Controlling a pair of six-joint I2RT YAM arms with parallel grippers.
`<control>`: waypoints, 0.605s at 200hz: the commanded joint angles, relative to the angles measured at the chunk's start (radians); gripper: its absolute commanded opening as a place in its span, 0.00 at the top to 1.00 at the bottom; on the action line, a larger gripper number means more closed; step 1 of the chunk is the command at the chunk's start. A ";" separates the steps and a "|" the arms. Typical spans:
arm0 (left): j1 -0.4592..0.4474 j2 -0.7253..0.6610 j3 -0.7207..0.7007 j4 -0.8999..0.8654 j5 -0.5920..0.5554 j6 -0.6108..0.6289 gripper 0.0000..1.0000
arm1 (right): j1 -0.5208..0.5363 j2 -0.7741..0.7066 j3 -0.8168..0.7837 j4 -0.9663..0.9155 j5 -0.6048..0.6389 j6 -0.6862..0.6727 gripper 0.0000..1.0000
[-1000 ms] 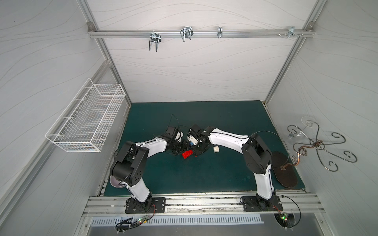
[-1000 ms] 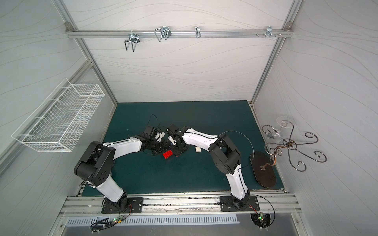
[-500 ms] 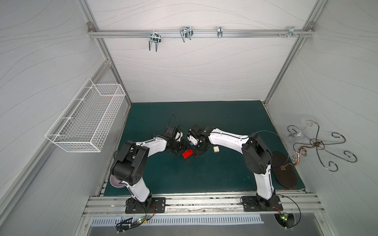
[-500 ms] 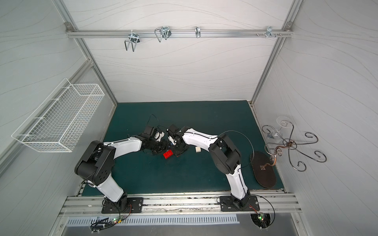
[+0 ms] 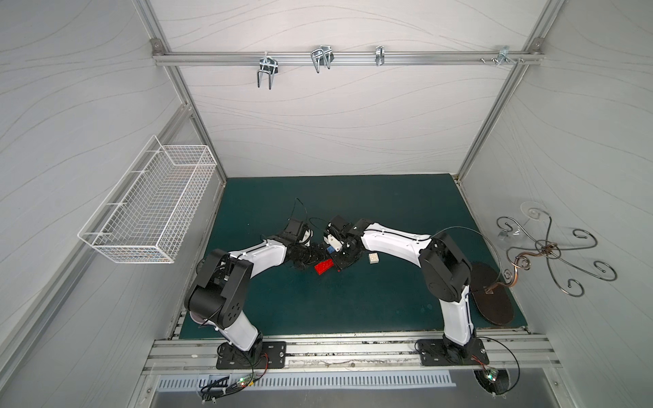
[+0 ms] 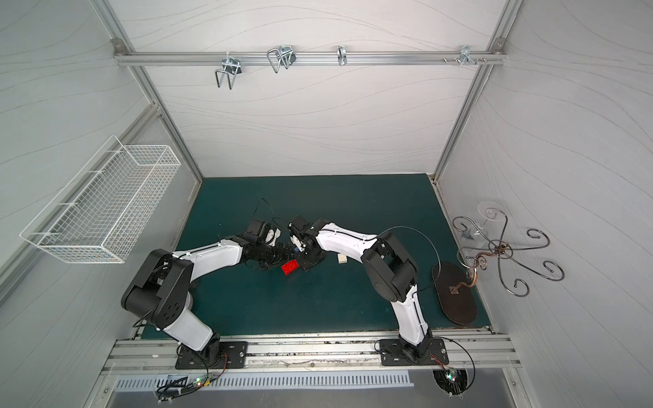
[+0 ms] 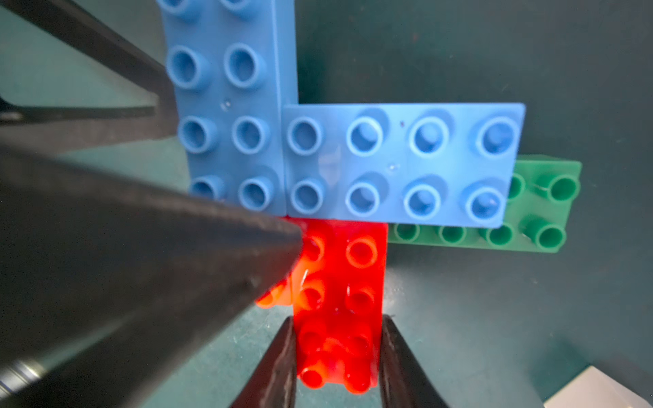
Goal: Assemble a small pinwheel with lego
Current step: Assemble the lego brick with the lego brick.
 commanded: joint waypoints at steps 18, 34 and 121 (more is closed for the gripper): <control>0.022 -0.070 -0.023 -0.070 -0.065 0.019 0.06 | 0.007 -0.083 -0.035 0.032 -0.017 0.010 0.49; 0.038 -0.095 -0.031 -0.063 -0.055 0.011 0.04 | 0.003 -0.109 -0.048 0.041 -0.019 0.011 0.45; 0.071 -0.288 -0.036 0.082 0.323 -0.014 0.00 | -0.262 -0.323 -0.254 0.055 0.005 0.075 0.36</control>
